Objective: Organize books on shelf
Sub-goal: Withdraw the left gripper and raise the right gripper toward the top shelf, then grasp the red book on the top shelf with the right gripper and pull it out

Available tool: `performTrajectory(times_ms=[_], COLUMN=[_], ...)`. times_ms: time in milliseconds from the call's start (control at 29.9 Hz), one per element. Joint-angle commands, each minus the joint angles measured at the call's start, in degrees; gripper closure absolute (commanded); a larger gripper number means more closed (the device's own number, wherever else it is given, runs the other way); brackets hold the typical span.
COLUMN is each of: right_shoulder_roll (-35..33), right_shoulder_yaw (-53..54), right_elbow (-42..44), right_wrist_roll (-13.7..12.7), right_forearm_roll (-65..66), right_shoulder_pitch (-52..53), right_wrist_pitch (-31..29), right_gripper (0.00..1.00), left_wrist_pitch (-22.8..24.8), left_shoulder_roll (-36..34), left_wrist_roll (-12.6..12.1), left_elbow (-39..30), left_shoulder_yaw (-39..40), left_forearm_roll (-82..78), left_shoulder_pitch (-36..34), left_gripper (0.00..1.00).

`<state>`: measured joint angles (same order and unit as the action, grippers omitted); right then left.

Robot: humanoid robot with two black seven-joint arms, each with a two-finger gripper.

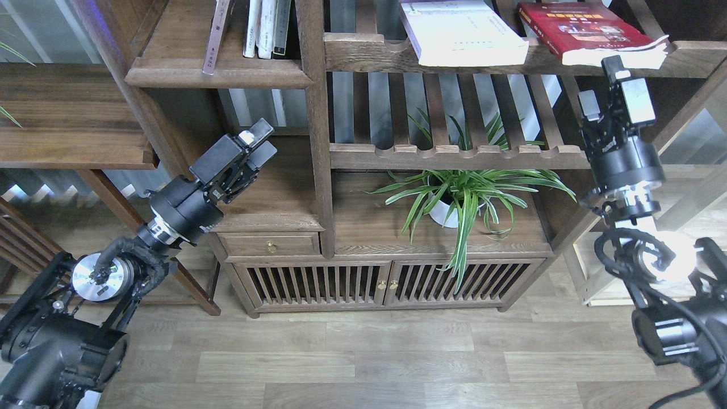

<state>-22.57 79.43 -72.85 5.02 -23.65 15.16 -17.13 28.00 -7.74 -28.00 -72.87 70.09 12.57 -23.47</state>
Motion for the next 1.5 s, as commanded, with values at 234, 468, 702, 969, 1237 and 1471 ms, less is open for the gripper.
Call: performTrajectory(times_ms=[234, 468, 702, 969, 1237, 1471], right_shoulder_roll=[0.2, 0.1, 0.2, 0.2, 0.2, -1.9], right_shoulder_yaw=[0.5, 0.6, 1.1, 2.0, 4.9, 4.9], right_elbow=[0.8, 2.1, 2.7, 3.1, 3.0, 2.7], right_wrist_roll=[0.1, 0.2, 0.2, 0.2, 0.1, -0.9], right_forearm_roll=[-1.7, -1.7, -1.7, -1.8, -2.2, -2.7], right_shoulder_pitch=[2.8, 5.5, 8.0, 11.0, 11.4, 11.1], right_wrist_pitch=[6.1, 7.4, 12.9, 20.0, 20.5, 20.5], right_gripper=[0.02, 0.02, 0.03, 0.15, 0.71, 0.98], left_wrist_pitch=[0.0, 0.0, 0.0, 0.0, 0.0, 0.0], left_shoulder_roll=[-0.2, -0.2, -0.6, -1.0, -2.2, -2.5], left_wrist_roll=[0.0, 0.0, 0.0, 0.0, 0.0, 0.0], left_elbow=[0.2, 0.1, 0.1, 0.1, 0.1, 0.1], left_shoulder_yaw=[1.1, 1.1, 1.4, 2.1, 2.5, 3.0], left_forearm_roll=[0.0, 0.1, 0.2, 0.2, 0.3, 0.4], left_shoulder_pitch=[0.0, 0.3, 0.4, 1.8, 2.3, 2.7], left_gripper=[0.01, 0.01, 0.01, 0.01, 0.01, 0.01])
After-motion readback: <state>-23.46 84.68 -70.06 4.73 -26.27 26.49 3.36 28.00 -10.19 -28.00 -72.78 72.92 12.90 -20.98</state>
